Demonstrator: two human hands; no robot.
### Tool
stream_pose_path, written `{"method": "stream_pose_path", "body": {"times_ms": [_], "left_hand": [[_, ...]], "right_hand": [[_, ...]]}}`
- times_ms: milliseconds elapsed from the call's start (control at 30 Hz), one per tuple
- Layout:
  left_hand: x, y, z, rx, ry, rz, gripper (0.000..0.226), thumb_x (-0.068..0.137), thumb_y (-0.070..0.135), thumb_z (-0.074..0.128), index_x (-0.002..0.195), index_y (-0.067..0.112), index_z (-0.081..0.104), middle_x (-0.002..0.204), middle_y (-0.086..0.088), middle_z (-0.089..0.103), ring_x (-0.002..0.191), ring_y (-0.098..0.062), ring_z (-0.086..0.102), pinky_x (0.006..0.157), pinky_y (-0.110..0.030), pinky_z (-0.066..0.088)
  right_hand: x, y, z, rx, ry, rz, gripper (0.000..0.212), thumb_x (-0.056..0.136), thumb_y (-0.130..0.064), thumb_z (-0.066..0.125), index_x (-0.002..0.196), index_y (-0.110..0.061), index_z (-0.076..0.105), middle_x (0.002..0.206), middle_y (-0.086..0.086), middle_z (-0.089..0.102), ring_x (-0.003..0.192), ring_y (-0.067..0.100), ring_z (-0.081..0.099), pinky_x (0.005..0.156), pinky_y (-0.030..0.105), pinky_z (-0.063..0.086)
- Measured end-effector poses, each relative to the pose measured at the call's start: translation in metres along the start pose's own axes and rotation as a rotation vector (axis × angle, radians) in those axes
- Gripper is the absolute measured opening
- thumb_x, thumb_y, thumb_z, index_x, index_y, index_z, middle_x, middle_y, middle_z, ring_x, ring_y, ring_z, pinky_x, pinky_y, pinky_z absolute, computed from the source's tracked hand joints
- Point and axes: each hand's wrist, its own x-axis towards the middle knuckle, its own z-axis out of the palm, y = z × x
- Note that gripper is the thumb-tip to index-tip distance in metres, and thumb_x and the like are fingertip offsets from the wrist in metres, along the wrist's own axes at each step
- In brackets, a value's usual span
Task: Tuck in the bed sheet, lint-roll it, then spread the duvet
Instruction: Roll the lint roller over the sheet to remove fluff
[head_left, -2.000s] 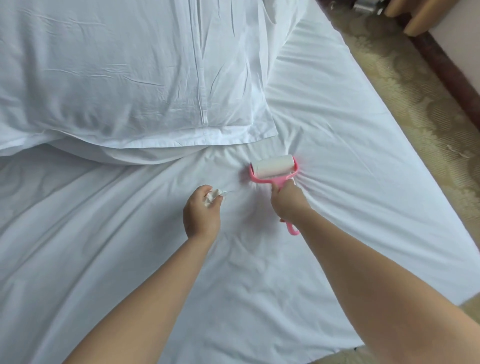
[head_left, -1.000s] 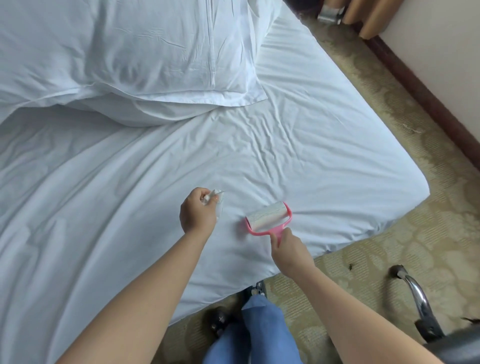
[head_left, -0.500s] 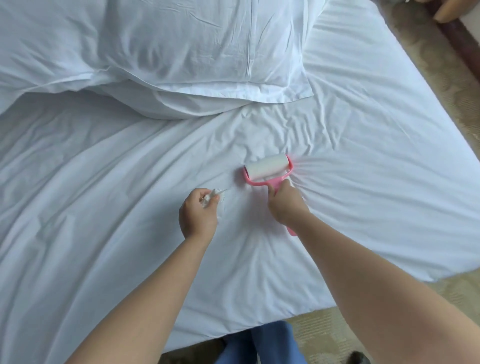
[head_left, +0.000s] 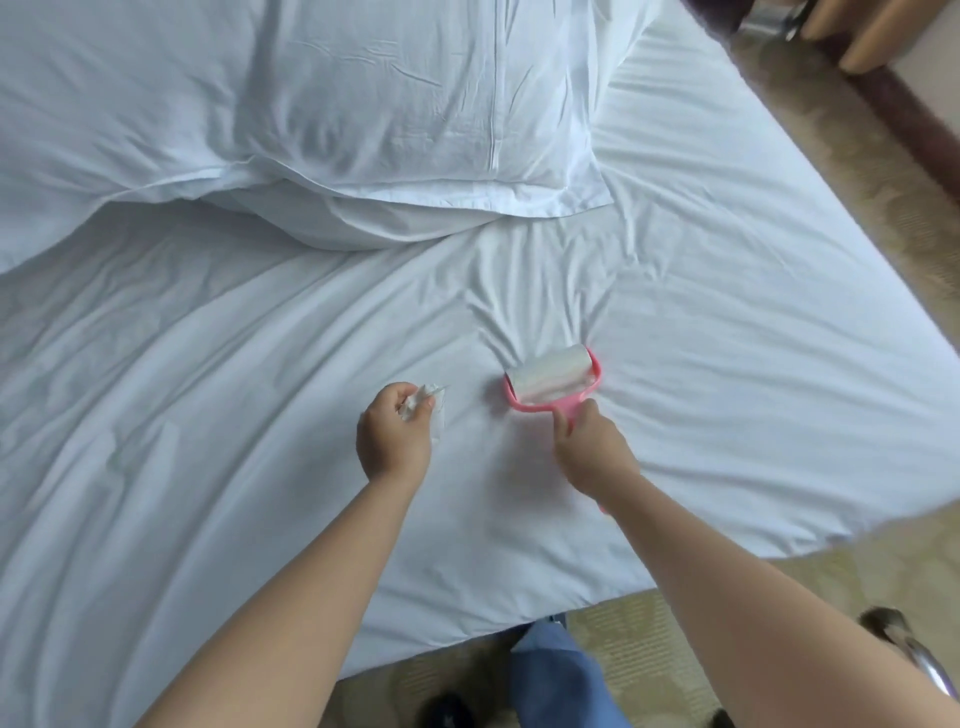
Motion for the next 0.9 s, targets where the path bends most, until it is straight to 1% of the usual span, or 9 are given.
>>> {"method": "stream_pose_path", "body": {"times_ms": [100, 200, 267, 433, 500, 667, 800, 833, 900], "left_hand": [[-0.015, -0.009, -0.019, 0.015, -0.008, 0.033, 0.029, 0.088, 0.030, 0.066, 0.113, 0.014, 0.067, 0.111, -0.004, 0.068, 0.106, -0.028, 0.057, 0.086, -0.033, 0.043], [-0.025, -0.018, -0.037, 0.037, -0.015, 0.067, 0.029, 0.090, 0.035, 0.062, 0.109, 0.015, 0.069, 0.105, -0.006, 0.069, 0.100, -0.029, 0.058, 0.096, -0.042, 0.044], [-0.031, -0.022, -0.048, 0.030, -0.009, 0.076, 0.028, 0.090, 0.035, 0.062, 0.106, 0.014, 0.070, 0.101, -0.007, 0.069, 0.097, -0.030, 0.059, 0.099, -0.048, 0.041], [-0.031, -0.041, -0.066, 0.002, 0.005, 0.070, 0.025, 0.088, 0.028, 0.066, 0.108, 0.014, 0.070, 0.105, -0.007, 0.069, 0.098, -0.029, 0.060, 0.103, -0.049, 0.038], [-0.025, -0.050, -0.069, 0.007, 0.011, 0.060, 0.024, 0.088, 0.027, 0.066, 0.107, 0.014, 0.070, 0.105, -0.008, 0.069, 0.098, -0.030, 0.060, 0.103, -0.050, 0.038], [0.004, -0.062, -0.064, -0.022, 0.045, 0.010, 0.019, 0.087, 0.023, 0.067, 0.103, 0.013, 0.071, 0.096, -0.007, 0.068, 0.089, -0.029, 0.058, 0.102, -0.050, 0.039], [0.032, -0.063, -0.055, -0.062, 0.094, -0.027, 0.018, 0.087, 0.022, 0.068, 0.101, 0.012, 0.071, 0.094, -0.005, 0.067, 0.081, -0.022, 0.053, 0.103, -0.050, 0.038], [0.039, -0.063, -0.053, -0.069, 0.108, -0.036, 0.018, 0.087, 0.022, 0.068, 0.101, 0.012, 0.072, 0.094, -0.005, 0.067, 0.081, -0.020, 0.051, 0.103, -0.050, 0.038], [0.052, -0.063, -0.050, -0.075, 0.135, -0.054, 0.018, 0.086, 0.021, 0.069, 0.101, 0.012, 0.072, 0.096, -0.006, 0.068, 0.085, -0.024, 0.055, 0.102, -0.050, 0.039]], "right_hand": [[-0.034, 0.006, -0.001, -0.030, 0.033, 0.000, 0.041, 0.102, -0.042, 0.029, 0.110, -0.005, 0.045, 0.112, 0.016, 0.058, 0.103, 0.035, 0.056, 0.074, 0.036, 0.036], [-0.064, -0.002, 0.006, -0.039, 0.015, -0.056, 0.042, 0.101, -0.043, 0.030, 0.109, -0.005, 0.048, 0.112, 0.015, 0.057, 0.106, 0.035, 0.055, 0.076, 0.036, 0.036], [-0.082, -0.010, 0.017, -0.059, -0.011, -0.072, 0.043, 0.101, -0.043, 0.030, 0.110, -0.005, 0.047, 0.114, 0.017, 0.057, 0.106, 0.035, 0.055, 0.075, 0.035, 0.035], [-0.104, -0.016, 0.055, -0.087, -0.076, -0.063, 0.039, 0.102, -0.041, 0.030, 0.110, -0.005, 0.044, 0.115, 0.019, 0.058, 0.106, 0.036, 0.056, 0.075, 0.036, 0.037], [-0.098, -0.022, 0.061, -0.090, -0.081, -0.044, 0.040, 0.102, -0.041, 0.029, 0.113, -0.005, 0.043, 0.117, 0.018, 0.058, 0.107, 0.036, 0.056, 0.077, 0.037, 0.039], [-0.050, -0.055, 0.060, -0.132, -0.104, -0.067, 0.043, 0.102, -0.044, 0.024, 0.118, -0.008, 0.041, 0.114, 0.012, 0.059, 0.104, 0.033, 0.057, 0.073, 0.033, 0.036], [0.000, -0.089, 0.064, -0.110, -0.118, -0.090, 0.046, 0.101, -0.047, 0.023, 0.119, -0.009, 0.042, 0.112, 0.013, 0.059, 0.100, 0.034, 0.061, 0.073, 0.033, 0.039], [0.013, -0.098, 0.065, -0.112, -0.113, -0.099, 0.046, 0.101, -0.047, 0.023, 0.120, -0.009, 0.042, 0.114, 0.014, 0.059, 0.101, 0.034, 0.061, 0.074, 0.034, 0.039], [0.038, -0.118, 0.067, -0.121, -0.106, -0.128, 0.046, 0.101, -0.045, 0.025, 0.123, -0.008, 0.042, 0.117, 0.015, 0.058, 0.103, 0.035, 0.061, 0.077, 0.034, 0.040]]}}
